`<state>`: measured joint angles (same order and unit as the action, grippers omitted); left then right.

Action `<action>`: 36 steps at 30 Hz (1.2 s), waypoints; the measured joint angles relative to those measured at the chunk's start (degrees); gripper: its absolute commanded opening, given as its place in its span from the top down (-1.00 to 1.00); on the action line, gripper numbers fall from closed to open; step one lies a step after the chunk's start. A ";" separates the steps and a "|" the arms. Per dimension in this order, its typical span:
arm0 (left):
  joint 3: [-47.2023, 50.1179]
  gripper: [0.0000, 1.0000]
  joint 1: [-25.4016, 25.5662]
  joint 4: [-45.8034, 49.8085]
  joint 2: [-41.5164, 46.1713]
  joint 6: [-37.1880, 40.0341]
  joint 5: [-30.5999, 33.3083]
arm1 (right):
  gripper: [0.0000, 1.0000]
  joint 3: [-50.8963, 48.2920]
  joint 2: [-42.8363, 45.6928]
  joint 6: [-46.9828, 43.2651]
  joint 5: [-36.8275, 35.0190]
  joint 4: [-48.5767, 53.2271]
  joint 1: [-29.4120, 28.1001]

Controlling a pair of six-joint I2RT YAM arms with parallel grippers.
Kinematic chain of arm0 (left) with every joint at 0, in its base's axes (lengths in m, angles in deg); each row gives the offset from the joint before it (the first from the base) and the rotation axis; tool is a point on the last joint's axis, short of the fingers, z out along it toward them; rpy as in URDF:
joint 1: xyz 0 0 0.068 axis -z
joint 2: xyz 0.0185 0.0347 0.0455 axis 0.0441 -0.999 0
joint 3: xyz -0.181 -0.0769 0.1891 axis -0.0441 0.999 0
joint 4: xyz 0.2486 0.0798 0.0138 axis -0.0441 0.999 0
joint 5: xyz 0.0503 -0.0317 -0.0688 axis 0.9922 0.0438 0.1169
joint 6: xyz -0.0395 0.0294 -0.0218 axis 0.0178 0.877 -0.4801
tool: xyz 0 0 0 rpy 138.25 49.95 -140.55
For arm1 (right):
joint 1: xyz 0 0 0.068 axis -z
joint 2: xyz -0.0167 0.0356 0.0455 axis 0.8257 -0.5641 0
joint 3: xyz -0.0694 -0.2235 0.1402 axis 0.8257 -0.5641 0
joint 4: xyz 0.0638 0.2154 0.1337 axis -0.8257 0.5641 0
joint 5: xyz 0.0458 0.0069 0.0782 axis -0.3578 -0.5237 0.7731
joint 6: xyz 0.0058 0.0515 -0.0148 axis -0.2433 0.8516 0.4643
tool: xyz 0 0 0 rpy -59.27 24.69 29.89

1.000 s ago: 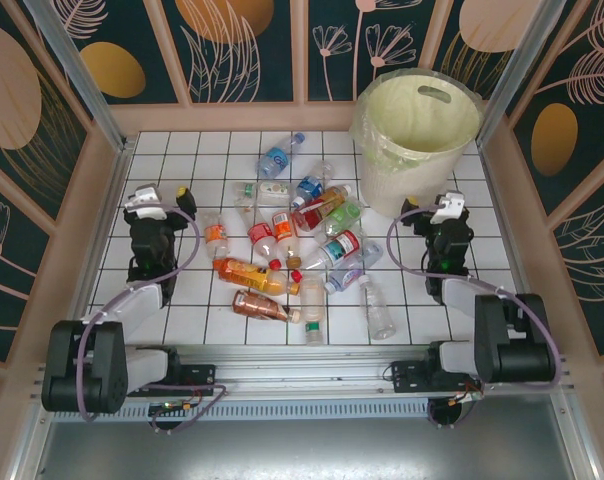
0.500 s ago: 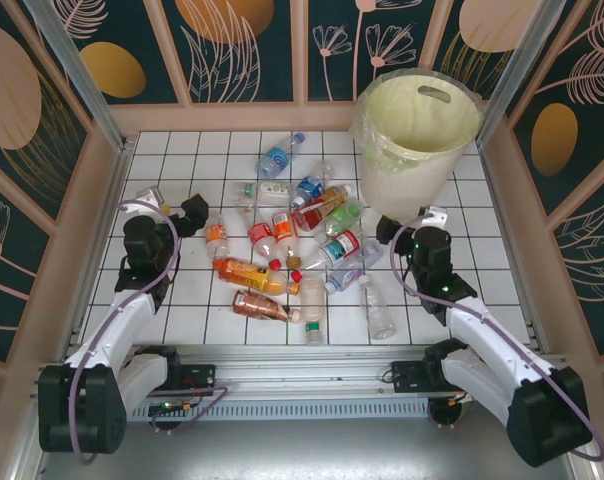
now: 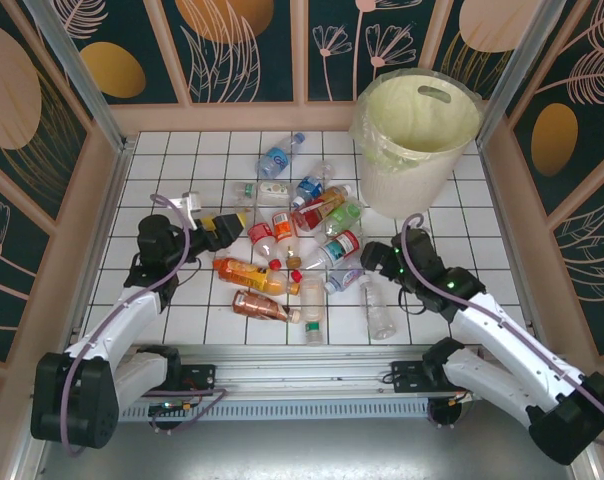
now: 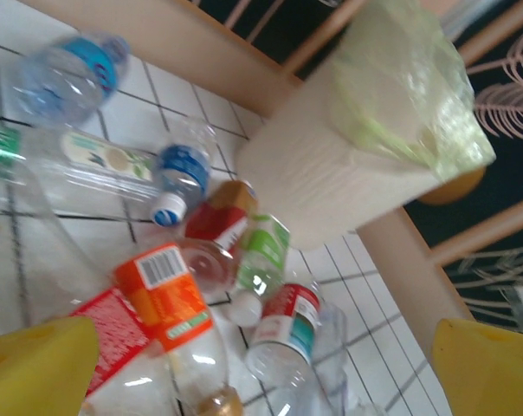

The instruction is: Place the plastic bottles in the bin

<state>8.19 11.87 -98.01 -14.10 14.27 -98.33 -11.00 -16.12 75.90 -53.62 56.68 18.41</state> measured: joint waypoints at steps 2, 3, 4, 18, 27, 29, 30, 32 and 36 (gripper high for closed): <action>0.00 -0.97 0.79 -0.24 0.00 -0.02 -1.25 | -0.93 0.70 -0.90 2.25 0.24 3.61 -3.85; 0.00 -0.97 1.07 -0.44 0.02 -0.02 -1.62 | -0.92 1.05 -1.55 3.34 0.26 5.35 -6.03; -0.02 -0.97 1.25 -0.61 0.02 -0.04 -1.88 | -0.92 1.38 -2.29 4.37 0.28 6.93 -8.11; -0.02 -0.97 1.57 -0.68 1.20 -0.02 -2.82 | -0.82 1.88 -13.84 12.39 -1.36 16.46 -17.77; -0.09 -0.97 1.81 -0.68 1.53 -0.04 -2.82 | -0.67 -0.13 -18.67 9.35 0.00 11.96 -16.28; -0.09 -0.97 2.05 -0.70 1.53 -0.04 -2.80 | -0.61 -0.28 -18.97 8.24 0.31 11.06 -15.41; -0.09 -0.97 2.19 -0.70 1.53 -0.04 -2.80 | -0.59 -0.31 -19.21 7.72 0.44 10.58 -14.88; -0.09 -0.97 2.36 -0.74 1.53 -0.04 -2.80 | -0.57 -0.50 -19.63 6.58 0.81 9.55 -13.90; -0.09 -0.97 2.36 -0.76 1.53 -0.04 -2.75 | -0.55 -1.42 -20.39 4.94 1.86 7.89 -12.41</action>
<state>8.11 14.23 -98.77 -12.57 14.23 -101.08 -12.42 -36.51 80.84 -51.76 64.57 5.99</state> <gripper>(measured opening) 0.986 0.778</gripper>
